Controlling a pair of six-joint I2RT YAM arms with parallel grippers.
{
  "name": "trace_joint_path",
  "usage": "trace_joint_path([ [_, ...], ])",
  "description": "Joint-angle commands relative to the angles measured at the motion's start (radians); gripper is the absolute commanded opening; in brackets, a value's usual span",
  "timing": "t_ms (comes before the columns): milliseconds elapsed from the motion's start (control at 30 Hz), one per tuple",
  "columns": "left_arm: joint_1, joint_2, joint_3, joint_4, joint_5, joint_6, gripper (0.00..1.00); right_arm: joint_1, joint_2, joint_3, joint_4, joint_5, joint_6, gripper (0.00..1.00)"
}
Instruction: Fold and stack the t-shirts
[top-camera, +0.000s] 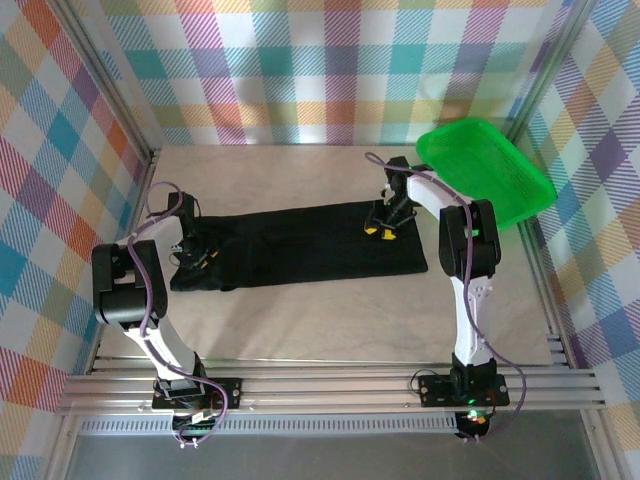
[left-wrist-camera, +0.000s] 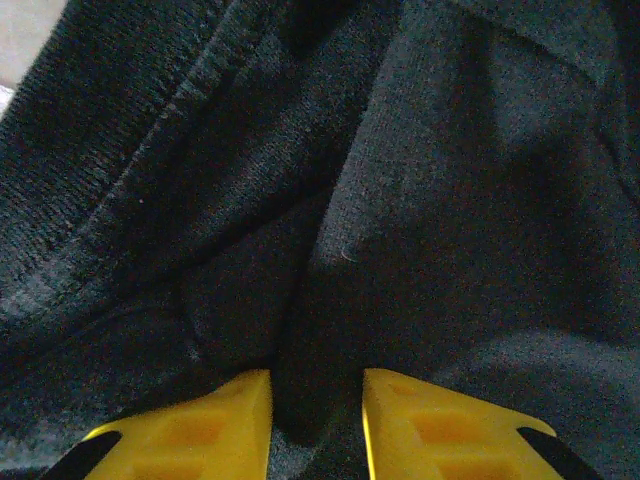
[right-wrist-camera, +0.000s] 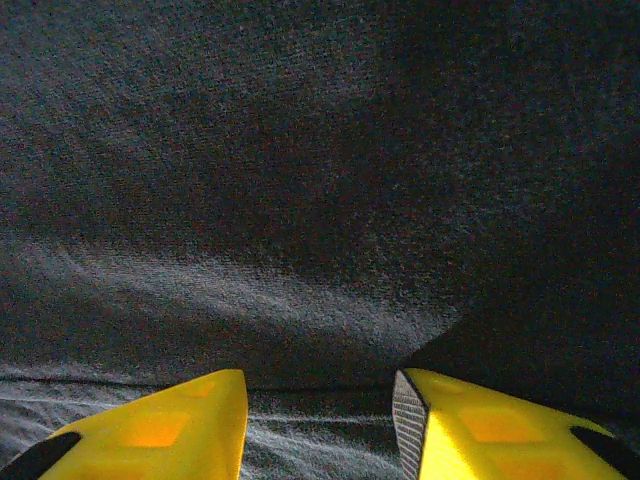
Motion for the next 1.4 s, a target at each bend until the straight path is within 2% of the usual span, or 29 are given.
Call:
trace_joint_path([
  [0,0.009,0.002,-0.008,0.004,-0.035,0.027,0.21,-0.005,0.017,0.004,-0.014,-0.005,0.017,0.45],
  [100,0.009,-0.011,-0.007,0.002,-0.050,0.032,0.09,-0.005,0.019,0.011,-0.019,0.000,0.021,0.44],
  [200,0.009,-0.034,0.004,-0.016,-0.074,0.036,0.04,-0.005,0.033,0.026,-0.046,0.017,0.020,0.44],
  [467,0.015,-0.046,0.098,-0.099,-0.102,0.037,0.01,-0.011,0.065,0.042,-0.079,0.034,0.021,0.43],
  [700,0.026,0.017,0.173,-0.164,-0.111,0.055,0.00,-0.015,0.074,0.050,-0.094,0.043,0.014,0.43],
  [967,0.036,0.109,0.264,-0.210,-0.188,0.111,0.00,-0.017,0.069,0.051,-0.095,0.045,0.009,0.43],
  [1033,0.036,0.128,0.280,-0.217,-0.220,0.124,0.02,-0.017,0.065,0.055,-0.096,0.045,0.007,0.43],
  [1200,-0.009,0.098,0.313,-0.250,-0.344,0.125,0.40,-0.016,0.019,0.063,-0.081,0.044,-0.014,0.43],
  [1267,-0.057,0.038,0.320,-0.288,-0.407,0.086,0.43,-0.016,-0.019,0.058,-0.066,0.066,-0.024,0.44],
  [1333,-0.104,-0.023,0.304,-0.325,-0.390,0.004,0.39,-0.017,-0.044,0.059,-0.043,0.084,-0.038,0.44],
  [1367,-0.130,-0.044,0.292,-0.344,-0.347,-0.052,0.34,-0.017,-0.042,0.072,-0.043,0.090,-0.046,0.44],
])
